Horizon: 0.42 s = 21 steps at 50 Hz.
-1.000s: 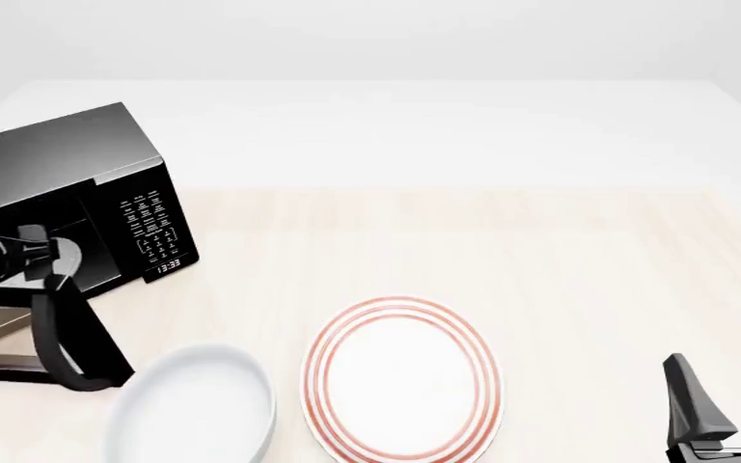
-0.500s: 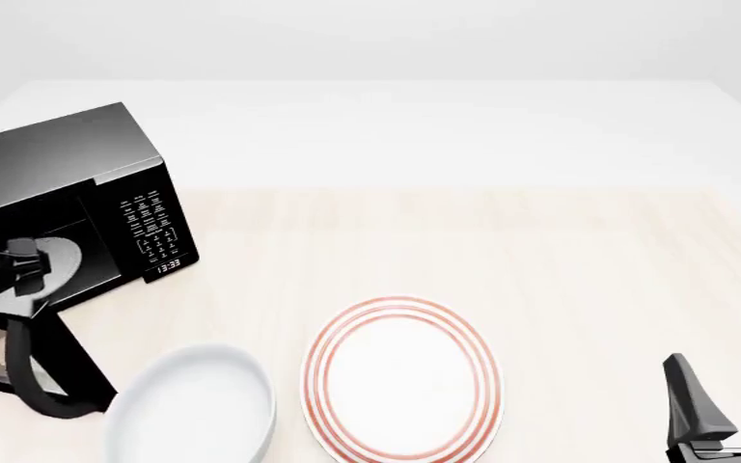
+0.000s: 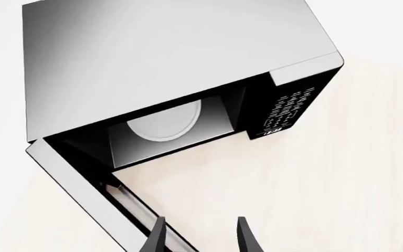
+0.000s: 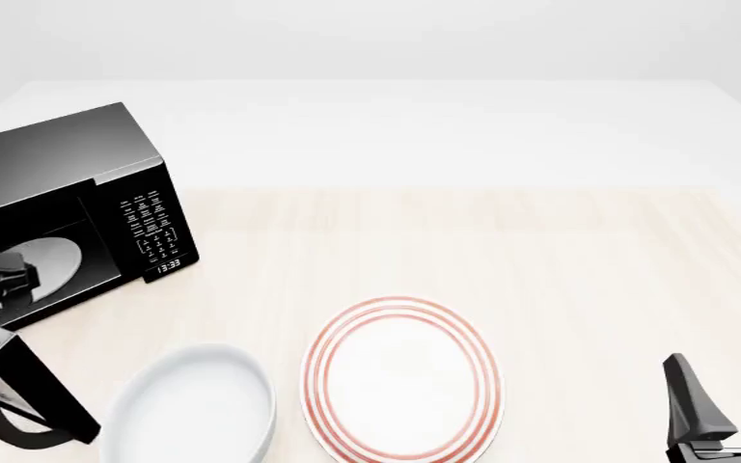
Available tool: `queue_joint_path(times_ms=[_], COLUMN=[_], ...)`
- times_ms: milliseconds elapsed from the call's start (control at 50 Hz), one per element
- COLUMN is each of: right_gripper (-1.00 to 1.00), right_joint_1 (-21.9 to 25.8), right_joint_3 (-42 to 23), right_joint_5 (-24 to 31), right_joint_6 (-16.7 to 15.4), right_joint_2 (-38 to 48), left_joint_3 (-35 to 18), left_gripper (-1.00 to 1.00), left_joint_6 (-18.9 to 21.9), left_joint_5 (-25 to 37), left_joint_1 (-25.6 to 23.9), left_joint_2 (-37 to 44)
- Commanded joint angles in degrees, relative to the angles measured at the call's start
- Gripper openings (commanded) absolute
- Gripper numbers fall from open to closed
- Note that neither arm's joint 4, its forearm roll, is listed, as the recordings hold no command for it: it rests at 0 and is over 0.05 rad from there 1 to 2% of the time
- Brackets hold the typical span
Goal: Open the microwave.
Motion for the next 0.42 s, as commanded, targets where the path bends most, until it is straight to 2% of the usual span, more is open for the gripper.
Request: queue_joint_path(times_ms=[20, 420], right_gripper=[1.00, 1.00], right_joint_1=[0.00, 0.00], right_joint_3=[0.00, 0.00], right_joint_5=[0.00, 0.00], right_joint_6=[0.00, -0.01], right_joint_2=[0.00, 0.01], left_joint_3=[1.67, 3.28], left_gripper=[1.00, 1.00], left_joint_6=[1.33, 0.94], left_joint_5=[1.57, 3.13], left_joint_1=[0.02, 1.07], left_joint_2=[-1.88, -5.27])
